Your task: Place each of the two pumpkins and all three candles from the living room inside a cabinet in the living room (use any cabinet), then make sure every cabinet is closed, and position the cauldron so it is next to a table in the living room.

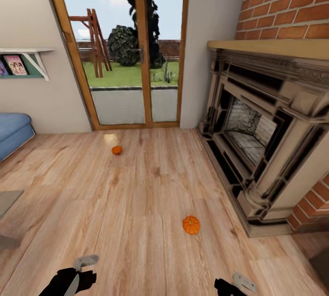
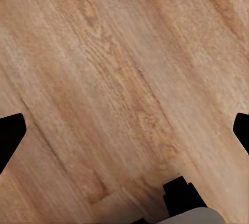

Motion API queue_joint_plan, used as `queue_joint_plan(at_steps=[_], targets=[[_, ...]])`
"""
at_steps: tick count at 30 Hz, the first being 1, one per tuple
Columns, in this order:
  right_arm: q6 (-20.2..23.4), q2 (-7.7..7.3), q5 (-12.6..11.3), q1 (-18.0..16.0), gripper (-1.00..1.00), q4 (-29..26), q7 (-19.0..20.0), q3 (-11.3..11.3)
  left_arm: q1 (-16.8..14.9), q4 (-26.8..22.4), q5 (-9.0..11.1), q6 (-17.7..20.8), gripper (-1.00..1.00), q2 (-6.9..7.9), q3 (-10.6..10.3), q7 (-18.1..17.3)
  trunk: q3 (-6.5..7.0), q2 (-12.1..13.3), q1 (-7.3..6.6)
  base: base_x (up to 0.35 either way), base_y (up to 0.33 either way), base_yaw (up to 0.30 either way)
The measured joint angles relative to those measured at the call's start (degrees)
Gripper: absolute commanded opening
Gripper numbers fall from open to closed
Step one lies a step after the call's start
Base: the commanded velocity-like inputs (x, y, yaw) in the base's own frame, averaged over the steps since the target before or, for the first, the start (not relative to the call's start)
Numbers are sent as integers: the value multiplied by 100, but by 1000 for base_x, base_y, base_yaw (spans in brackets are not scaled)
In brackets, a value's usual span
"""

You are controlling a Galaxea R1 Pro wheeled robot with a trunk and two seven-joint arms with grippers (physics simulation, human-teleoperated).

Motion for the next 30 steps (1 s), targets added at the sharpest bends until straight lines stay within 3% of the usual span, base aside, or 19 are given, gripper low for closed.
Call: queue_joint_plan(at_steps=[30], targets=[[-20,0,4,0,100,2,7,2,0,0,8,0,100,7,0,-8,-7,0,0,331,76,15]])
